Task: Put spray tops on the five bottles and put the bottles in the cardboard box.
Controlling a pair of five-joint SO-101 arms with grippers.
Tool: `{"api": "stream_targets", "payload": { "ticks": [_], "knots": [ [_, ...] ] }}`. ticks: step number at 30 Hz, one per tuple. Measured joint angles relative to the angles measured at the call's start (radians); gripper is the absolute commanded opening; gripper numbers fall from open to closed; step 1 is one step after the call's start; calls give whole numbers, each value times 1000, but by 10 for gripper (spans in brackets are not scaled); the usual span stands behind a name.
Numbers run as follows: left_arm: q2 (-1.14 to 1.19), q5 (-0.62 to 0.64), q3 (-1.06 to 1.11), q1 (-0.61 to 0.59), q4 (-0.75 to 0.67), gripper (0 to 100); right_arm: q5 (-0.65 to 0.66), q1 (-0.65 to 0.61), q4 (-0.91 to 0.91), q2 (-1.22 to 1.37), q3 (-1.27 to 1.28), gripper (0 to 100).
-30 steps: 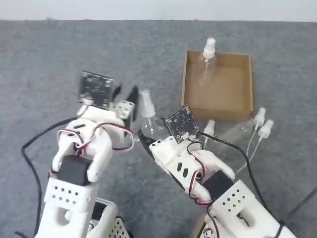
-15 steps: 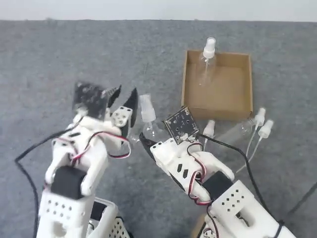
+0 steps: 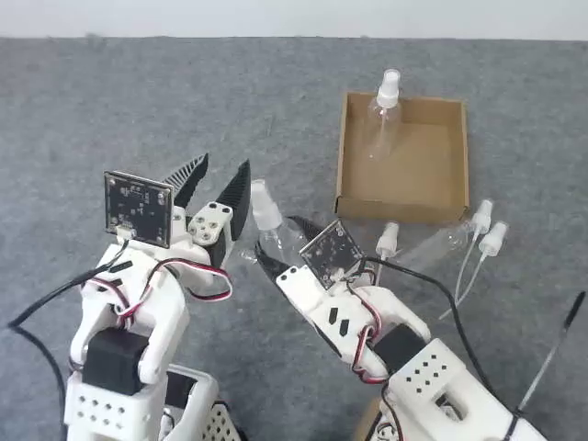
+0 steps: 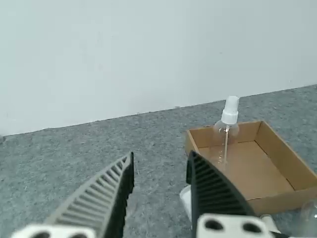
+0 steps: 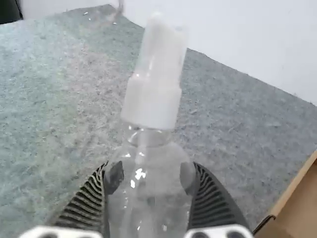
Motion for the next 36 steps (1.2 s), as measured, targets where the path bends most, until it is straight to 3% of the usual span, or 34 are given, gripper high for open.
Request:
{"api": "stream_targets", "payload": {
  "ticks": [11,15,21,36],
  "knots": [
    [68,0,25,2,0,161,8,0,-12,0,2,6],
    [64,5,40,49,0,115,8,0,-12,2,2,6],
    [9,0,78,103,32,108,11,2,-12,0,2,6],
    [-207,-28,97,109,115,109,11,9,15,0,2,6]
  ]
}}
